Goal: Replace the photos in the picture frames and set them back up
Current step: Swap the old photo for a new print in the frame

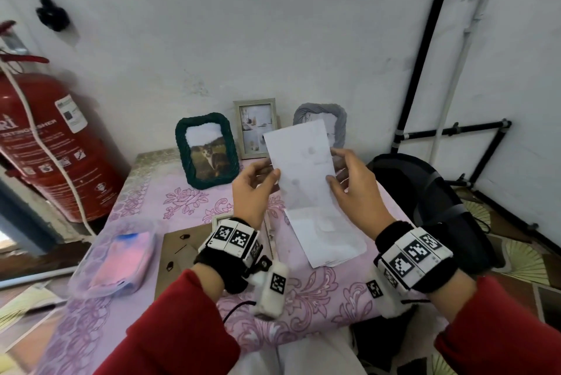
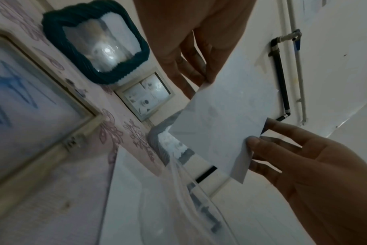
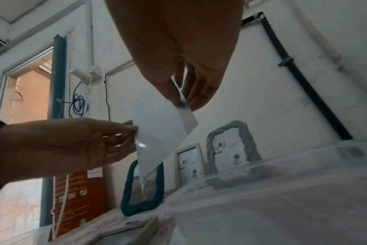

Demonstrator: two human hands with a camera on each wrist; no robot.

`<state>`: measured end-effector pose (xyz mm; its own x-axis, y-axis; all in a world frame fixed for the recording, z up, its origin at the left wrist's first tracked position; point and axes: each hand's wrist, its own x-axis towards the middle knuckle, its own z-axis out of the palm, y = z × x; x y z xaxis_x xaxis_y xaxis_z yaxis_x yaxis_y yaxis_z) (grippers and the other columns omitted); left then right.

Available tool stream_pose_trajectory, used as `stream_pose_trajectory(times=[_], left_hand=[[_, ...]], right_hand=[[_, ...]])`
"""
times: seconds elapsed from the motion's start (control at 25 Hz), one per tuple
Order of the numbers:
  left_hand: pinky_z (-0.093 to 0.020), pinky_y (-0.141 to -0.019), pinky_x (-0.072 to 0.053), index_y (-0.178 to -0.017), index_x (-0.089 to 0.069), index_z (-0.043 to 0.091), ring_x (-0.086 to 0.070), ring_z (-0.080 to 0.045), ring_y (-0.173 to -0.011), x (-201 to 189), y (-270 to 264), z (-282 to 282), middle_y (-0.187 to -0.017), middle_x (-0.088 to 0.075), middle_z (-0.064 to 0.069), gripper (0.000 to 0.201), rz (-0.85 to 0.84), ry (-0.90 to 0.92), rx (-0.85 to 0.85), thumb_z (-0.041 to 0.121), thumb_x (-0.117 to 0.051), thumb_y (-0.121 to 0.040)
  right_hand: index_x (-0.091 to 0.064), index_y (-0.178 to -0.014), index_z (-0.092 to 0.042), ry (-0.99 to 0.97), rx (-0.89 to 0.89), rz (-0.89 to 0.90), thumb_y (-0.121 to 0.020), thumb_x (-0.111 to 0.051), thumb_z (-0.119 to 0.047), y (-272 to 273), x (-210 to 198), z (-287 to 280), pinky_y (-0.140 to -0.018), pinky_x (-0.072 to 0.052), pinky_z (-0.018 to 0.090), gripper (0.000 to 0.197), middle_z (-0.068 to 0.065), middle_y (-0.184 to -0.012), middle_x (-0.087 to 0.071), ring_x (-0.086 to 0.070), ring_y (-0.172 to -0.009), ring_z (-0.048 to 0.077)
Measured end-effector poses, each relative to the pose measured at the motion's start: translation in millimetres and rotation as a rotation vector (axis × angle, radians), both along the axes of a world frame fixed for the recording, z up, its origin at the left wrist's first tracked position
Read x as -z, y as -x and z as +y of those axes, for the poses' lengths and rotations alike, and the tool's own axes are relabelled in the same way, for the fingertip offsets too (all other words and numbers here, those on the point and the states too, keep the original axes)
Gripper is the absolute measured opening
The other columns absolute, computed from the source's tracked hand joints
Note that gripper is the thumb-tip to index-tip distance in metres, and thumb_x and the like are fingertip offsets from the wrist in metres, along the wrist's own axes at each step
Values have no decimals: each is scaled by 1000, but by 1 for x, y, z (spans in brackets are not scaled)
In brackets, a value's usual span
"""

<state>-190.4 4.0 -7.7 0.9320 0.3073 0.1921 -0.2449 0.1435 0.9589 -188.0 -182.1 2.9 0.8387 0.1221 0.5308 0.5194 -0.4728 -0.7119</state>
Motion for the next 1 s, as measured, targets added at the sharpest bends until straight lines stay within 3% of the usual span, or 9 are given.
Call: stream_pose_trajectory(times=[0.08,0.2,0.28,0.4,0.48,0.56,0.76,1.0], left_hand=[[-22,-68,-58,-96,-65,20,-62,-16,-85,2,5,19,-89,-67,-2,23,16,-46,-20,0,-62,-85],[-29,-74,-58,-109,-64,15,-62,-19,-90,12,15,49,-99,-68,-10,27,64,-148,-30,2,-62,-86],[-34,-75,-58,-113,-62,12,-62,-23,-91,19,23,64,-101,-66,-14,30,107,-187,-28,0,-61,-86],[-37,-76,-56,-114,-60,12,-60,-23,-88,25,36,84,-98,-63,-13,33,150,-229,-15,-5,-59,-85],[-30,-70,-59,-116,-59,13,-61,-18,-82,27,45,96,-94,-63,-8,37,172,-277,10,-6,-58,-85],[-20,-62,-58,-118,-57,8,-61,-13,-75,31,52,103,-89,-60,-5,38,193,-288,24,-9,-58,-84],[-22,-62,-56,-119,-54,-1,-57,-15,-68,43,60,112,-82,-56,-4,40,253,-306,14,-13,-59,-82],[-20,-61,-52,-116,-55,-1,-51,-13,-63,55,62,116,-76,-55,-1,39,303,-378,-10,-14,-61,-79]], right_hand=[[-42,-132,-11,14,-52,39,-84,-58,4,1,3,16,-59,-39,0,54,-20,-87,-45,-52,-68,-10],[-27,-143,-15,76,-168,105,-80,-62,4,3,13,38,-60,-38,-1,75,-15,-102,-48,-51,-66,-2],[-15,-148,-17,104,-223,157,-79,-64,3,2,20,50,-60,-37,-1,87,-10,-113,-45,-48,-73,1],[-5,-149,-20,129,-283,234,-78,-67,-2,2,30,68,-58,-38,2,96,-10,-108,-42,-47,-74,5],[-5,-150,-21,151,-311,276,-78,-69,-4,1,36,78,-59,-36,6,98,-17,-96,-40,-46,-73,5],[-9,-149,-20,149,-335,323,-77,-70,-4,0,42,85,-58,-37,4,96,-22,-90,-39,-45,-70,-4],[-13,-148,-23,173,-357,400,-77,-71,-2,0,48,97,-55,-40,5,94,-11,-79,-45,-48,-60,3],[-18,-146,-24,211,-382,439,-73,-74,-3,-3,56,98,-55,-44,5,94,-14,-74,-51,-55,-60,3]])
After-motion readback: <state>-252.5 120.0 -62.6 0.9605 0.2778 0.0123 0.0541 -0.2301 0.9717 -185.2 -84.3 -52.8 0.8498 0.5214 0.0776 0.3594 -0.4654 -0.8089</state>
